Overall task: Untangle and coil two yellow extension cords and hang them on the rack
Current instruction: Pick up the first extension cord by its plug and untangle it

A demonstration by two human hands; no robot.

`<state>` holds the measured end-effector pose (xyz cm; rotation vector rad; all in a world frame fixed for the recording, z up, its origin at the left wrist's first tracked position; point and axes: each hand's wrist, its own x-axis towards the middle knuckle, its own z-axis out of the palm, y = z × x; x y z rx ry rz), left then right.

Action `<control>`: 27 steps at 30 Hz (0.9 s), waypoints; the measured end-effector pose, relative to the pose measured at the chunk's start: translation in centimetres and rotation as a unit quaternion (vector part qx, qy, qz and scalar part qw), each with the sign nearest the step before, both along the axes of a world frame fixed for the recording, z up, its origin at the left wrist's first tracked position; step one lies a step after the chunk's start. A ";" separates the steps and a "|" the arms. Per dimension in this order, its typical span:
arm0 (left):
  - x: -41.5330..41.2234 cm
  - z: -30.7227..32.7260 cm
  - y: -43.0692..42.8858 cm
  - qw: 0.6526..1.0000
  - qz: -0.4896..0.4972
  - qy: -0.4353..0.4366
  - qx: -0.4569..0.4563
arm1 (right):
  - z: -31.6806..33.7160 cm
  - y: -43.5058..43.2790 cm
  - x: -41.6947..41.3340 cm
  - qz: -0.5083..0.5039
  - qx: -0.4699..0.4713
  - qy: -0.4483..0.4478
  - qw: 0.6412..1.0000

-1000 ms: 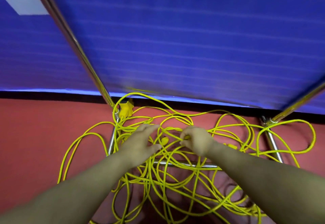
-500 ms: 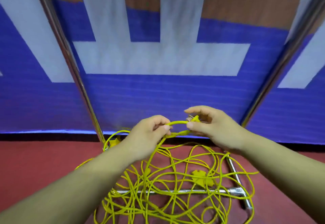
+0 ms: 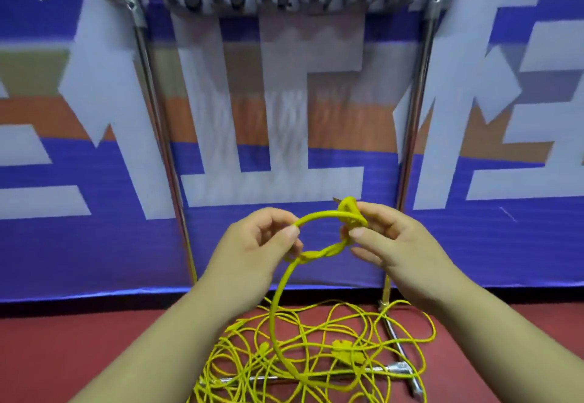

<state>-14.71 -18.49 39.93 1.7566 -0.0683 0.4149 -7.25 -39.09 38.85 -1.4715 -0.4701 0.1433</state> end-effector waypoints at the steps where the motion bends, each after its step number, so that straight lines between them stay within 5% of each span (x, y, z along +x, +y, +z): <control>1: -1.1 -0.6 -0.2 1.000 -0.005 0.008 -0.017 | -0.4 0.2 -0.6 0.000 -0.001 0.005 1.000; 8: -3.2 -1.7 0.8 1.000 0.004 0.020 -0.008 | -1.5 1.3 -2.5 0.037 -0.075 -0.021 0.996; 20: -0.9 -3.0 2.6 0.973 0.012 -0.077 0.218 | -3.4 2.7 -1.1 0.051 -0.136 -0.078 0.986; 27: 0.5 -4.7 3.4 0.983 0.013 -0.011 0.181 | -4.6 3.5 0.7 0.054 -0.141 -0.081 0.985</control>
